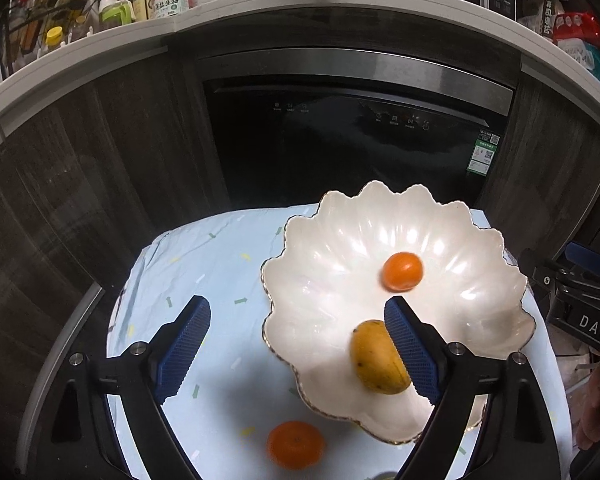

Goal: Organize fruits
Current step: 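Withdraw both tools from the bowl and move toward the remaining fruits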

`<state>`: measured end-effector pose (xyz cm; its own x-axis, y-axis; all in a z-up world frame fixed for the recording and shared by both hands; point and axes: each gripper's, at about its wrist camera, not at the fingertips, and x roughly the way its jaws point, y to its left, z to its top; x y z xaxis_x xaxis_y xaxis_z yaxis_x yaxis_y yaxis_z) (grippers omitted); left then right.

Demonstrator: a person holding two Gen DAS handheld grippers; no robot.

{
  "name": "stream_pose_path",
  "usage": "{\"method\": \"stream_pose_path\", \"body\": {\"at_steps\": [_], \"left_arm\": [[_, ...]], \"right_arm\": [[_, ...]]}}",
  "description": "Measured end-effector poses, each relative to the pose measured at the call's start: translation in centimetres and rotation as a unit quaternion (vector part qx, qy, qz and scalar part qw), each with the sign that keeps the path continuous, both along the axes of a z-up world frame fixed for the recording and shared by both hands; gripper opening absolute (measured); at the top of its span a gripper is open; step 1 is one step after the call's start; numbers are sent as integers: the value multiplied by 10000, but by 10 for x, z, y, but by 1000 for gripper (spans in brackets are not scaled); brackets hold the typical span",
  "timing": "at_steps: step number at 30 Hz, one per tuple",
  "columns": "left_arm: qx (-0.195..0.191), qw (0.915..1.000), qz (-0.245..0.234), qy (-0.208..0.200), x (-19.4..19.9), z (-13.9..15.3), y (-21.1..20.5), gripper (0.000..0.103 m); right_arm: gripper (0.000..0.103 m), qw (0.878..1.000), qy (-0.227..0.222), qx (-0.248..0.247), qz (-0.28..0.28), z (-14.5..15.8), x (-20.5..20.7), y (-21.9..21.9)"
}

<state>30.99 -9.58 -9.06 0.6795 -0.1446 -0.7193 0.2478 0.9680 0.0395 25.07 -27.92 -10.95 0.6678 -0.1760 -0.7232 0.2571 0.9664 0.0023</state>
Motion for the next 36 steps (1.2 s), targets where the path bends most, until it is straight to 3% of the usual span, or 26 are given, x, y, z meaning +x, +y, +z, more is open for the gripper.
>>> {"method": "stream_pose_path", "body": {"at_steps": [20, 36], "left_arm": [[-6, 9998, 34, -220, -42, 19, 6, 89], [16, 9997, -59, -242, -78, 14, 10, 89]], "right_arm": [[83, 9995, -323, 38, 43, 23, -40, 10], [83, 9993, -334, 109, 133, 24, -76, 20]]}}
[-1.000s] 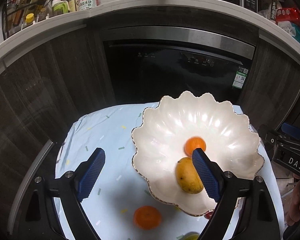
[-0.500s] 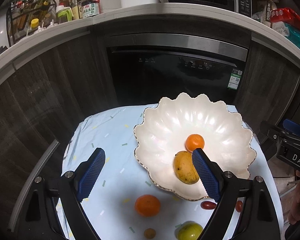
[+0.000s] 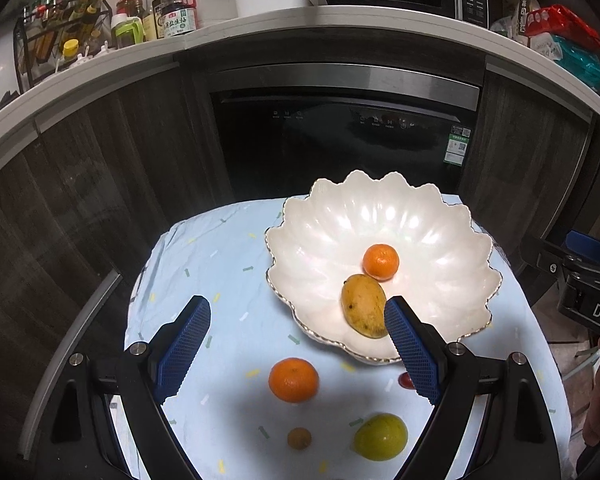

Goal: Organize fruits
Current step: 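Withdraw both tools from the bowl and move toward the remaining fruits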

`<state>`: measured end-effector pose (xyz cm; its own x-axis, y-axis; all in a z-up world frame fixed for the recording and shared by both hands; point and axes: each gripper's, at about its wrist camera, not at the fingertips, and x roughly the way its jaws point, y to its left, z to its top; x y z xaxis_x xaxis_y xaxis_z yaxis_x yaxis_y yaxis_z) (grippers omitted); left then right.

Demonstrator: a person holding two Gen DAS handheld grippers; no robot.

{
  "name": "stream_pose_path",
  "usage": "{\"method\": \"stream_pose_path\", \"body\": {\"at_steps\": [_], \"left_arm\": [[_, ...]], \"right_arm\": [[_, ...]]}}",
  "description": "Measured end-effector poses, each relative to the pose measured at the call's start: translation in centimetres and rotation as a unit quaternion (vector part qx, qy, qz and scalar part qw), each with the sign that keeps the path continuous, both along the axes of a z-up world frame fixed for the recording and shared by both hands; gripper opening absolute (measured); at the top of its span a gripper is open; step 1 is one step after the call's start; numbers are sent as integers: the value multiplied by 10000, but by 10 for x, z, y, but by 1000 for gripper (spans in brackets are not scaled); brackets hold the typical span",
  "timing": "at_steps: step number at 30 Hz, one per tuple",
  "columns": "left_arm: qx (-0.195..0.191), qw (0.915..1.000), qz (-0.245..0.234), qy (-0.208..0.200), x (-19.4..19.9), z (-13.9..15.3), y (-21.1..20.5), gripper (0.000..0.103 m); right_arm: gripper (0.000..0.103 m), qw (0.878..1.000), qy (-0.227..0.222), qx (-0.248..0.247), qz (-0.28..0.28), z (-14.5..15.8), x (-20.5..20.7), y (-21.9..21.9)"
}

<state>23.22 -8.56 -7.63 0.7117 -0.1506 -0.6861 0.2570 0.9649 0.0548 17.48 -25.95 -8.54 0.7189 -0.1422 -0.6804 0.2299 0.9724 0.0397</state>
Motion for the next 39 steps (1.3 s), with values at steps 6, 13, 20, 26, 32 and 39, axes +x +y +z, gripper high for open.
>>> {"method": "stream_pose_path", "body": {"at_steps": [6, 13, 20, 26, 32, 39], "left_arm": [[-13, 10000, -2, -39, -12, 0, 3, 89], [10, 10000, -47, -71, -28, -2, 6, 89], [36, 9999, -92, -105, -46, -10, 6, 89], [-8, 9998, -129, -151, -60, -18, 8, 89], [-35, 9997, -182, -144, -73, -26, 11, 89], [-18, 9996, -256, -111, -84, -35, 12, 89]], "right_arm": [[83, 10000, -51, -69, 7, 0, -12, 5], [83, 9999, -78, -109, 35, -4, -32, 12], [83, 9998, -98, -171, 13, -11, -53, 14], [83, 9999, -4, -162, 47, -22, -67, 16], [83, 9998, 86, -147, 60, -31, -78, 18], [83, 9996, 194, -198, 112, -42, -88, 22]]}}
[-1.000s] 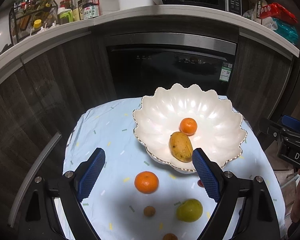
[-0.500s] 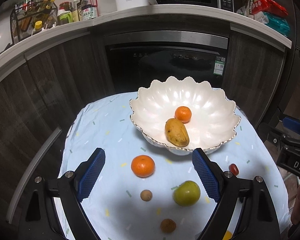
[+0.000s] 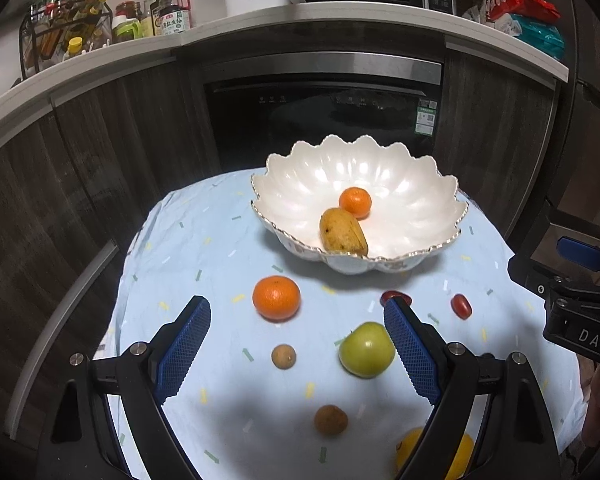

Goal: Organize fruits
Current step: 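Withdraw both tools from the bowl and move toward the remaining fruits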

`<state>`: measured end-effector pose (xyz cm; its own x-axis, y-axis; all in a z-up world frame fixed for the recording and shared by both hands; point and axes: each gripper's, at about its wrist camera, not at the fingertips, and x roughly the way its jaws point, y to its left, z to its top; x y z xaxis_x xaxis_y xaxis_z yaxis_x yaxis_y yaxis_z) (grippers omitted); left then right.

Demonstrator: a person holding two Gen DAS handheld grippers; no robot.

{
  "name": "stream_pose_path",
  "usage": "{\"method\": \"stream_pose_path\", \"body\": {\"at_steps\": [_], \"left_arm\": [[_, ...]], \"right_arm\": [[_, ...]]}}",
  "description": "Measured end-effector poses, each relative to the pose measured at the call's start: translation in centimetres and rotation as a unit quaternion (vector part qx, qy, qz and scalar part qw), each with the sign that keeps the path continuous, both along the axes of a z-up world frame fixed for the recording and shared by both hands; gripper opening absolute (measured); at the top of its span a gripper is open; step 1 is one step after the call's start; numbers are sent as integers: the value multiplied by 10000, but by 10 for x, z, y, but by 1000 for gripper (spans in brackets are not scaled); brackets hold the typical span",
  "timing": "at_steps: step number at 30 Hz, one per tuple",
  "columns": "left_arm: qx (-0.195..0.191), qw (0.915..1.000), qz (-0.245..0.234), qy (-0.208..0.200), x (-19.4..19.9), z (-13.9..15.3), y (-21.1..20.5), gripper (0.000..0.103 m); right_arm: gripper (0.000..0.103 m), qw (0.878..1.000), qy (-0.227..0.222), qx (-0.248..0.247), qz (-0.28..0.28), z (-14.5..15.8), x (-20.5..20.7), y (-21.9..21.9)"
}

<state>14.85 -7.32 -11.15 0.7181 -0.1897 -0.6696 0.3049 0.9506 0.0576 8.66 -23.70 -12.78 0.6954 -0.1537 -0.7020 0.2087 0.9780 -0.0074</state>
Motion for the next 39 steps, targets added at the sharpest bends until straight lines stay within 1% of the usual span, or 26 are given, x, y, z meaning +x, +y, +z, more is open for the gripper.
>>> {"method": "stream_pose_path", "body": {"at_steps": [19, 32, 39], "left_arm": [[123, 9995, -247, 173, -24, -35, 2, 87], [178, 9984, -366, 401, -27, -56, -1, 81], [187, 9972, -456, 558, -28, -65, -1, 74]], "right_arm": [[83, 9996, 278, -2, 50, -37, -21, 7], [83, 9992, 391, -25, 48, -55, -27, 8], [82, 9987, 488, 6, 113, -63, -29, 10]]}}
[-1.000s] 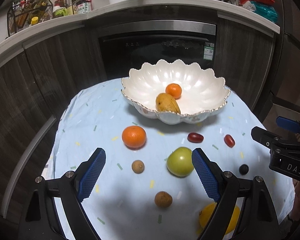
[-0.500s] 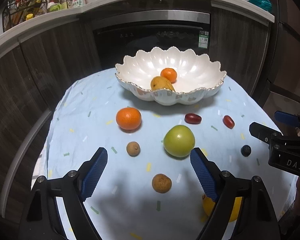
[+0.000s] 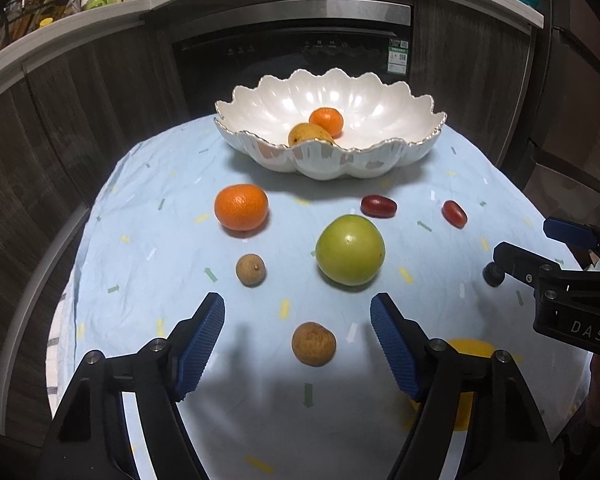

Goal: Organize fruits
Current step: 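Withdraw both tools from the bowl and move toward the remaining fruits, then grasp the longan with the left tool while the right tool grasps the blueberry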

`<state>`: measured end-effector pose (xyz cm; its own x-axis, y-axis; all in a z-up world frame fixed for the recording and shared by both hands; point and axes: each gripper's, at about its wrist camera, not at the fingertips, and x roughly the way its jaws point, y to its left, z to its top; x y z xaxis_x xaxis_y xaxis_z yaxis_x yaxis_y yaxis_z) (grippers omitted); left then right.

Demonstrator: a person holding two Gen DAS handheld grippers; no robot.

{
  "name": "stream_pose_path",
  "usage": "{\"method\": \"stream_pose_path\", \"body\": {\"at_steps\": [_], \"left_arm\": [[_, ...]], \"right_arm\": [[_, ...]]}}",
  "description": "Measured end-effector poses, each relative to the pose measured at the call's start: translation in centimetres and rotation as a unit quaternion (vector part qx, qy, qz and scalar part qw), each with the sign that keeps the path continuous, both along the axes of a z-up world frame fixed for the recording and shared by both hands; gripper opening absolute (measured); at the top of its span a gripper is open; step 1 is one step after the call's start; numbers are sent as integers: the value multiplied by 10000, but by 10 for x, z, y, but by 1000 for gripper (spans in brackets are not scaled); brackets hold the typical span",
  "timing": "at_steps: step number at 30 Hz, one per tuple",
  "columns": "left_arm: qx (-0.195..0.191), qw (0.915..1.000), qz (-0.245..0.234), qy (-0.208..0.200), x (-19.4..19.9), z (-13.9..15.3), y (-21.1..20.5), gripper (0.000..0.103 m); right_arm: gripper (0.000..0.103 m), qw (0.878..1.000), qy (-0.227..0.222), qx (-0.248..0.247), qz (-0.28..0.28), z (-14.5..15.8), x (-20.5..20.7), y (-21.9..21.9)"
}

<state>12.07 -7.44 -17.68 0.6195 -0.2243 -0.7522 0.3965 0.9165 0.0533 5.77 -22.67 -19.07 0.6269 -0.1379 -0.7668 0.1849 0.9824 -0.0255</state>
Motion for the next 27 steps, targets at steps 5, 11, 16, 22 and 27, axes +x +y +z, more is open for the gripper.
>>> {"method": "stream_pose_path", "body": {"at_steps": [5, 11, 16, 22, 27], "left_arm": [[-34, 9999, -83, 126, 1, -6, -1, 68], [-24, 9995, -123, 291, 2, -15, -1, 62], [-35, 9993, -110, 364, 3, -19, -1, 58], [-65, 9989, -128, 453, 5, -23, 0, 50], [-72, 9987, -127, 490, 5, -26, 0, 44]], "right_arm": [[82, 10000, 60, -40, 33, -5, 0, 2], [71, 9997, 224, -2, 88, -15, 3, 3], [60, 9994, 298, 37, 181, -20, 4, 6], [54, 9991, 375, 83, 203, -26, 5, 6], [48, 9988, 417, 118, 232, -30, 5, 6]]}}
